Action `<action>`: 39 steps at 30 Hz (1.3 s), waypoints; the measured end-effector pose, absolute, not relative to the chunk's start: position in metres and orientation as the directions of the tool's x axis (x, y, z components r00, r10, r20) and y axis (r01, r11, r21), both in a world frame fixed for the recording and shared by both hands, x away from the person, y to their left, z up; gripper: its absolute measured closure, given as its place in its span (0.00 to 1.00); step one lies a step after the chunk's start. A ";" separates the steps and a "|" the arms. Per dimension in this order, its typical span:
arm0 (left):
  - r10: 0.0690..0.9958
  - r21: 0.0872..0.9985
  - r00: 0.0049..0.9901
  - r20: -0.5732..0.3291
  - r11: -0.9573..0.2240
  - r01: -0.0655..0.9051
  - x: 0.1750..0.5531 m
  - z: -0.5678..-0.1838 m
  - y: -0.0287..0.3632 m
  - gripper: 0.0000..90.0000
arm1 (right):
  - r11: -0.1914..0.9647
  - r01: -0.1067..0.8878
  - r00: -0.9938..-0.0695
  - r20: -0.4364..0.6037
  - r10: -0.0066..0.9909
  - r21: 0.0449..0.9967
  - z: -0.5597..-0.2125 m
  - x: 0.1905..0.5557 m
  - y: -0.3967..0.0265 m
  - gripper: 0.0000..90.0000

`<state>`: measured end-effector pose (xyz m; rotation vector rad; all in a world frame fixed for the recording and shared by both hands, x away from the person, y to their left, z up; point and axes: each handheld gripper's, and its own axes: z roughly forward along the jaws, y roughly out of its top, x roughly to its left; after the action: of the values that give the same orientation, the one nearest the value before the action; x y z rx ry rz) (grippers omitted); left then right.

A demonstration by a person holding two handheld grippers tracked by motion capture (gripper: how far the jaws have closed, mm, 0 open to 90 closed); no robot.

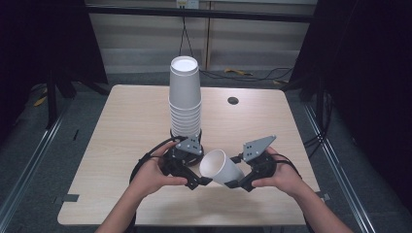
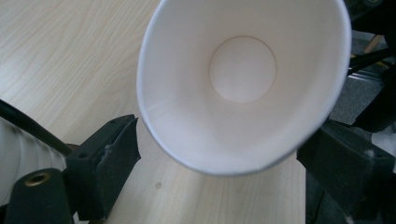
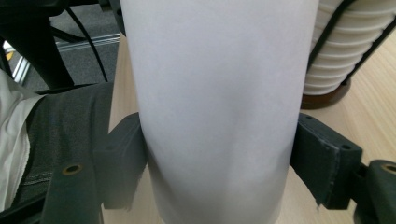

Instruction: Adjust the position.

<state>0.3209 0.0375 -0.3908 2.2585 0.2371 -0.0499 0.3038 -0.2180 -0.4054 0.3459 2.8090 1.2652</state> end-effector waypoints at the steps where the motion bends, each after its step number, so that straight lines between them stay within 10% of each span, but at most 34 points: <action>1: 0.151 0.752 0.983 -0.109 -0.634 0.181 0.321 -0.391 0.037 0.12 | 0.643 0.180 -0.976 0.053 0.211 0.744 -0.405 0.304 -0.217 0.27; 39: 0.115 0.764 0.989 -0.093 -0.628 0.145 0.320 -0.397 0.025 0.10 | 0.696 0.153 -0.982 0.031 0.185 0.701 -0.411 0.306 -0.195 0.26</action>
<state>0.3196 0.0248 -0.3968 2.2558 0.1796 -0.0442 0.3055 -0.1952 -0.4111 0.2844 2.8541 1.1743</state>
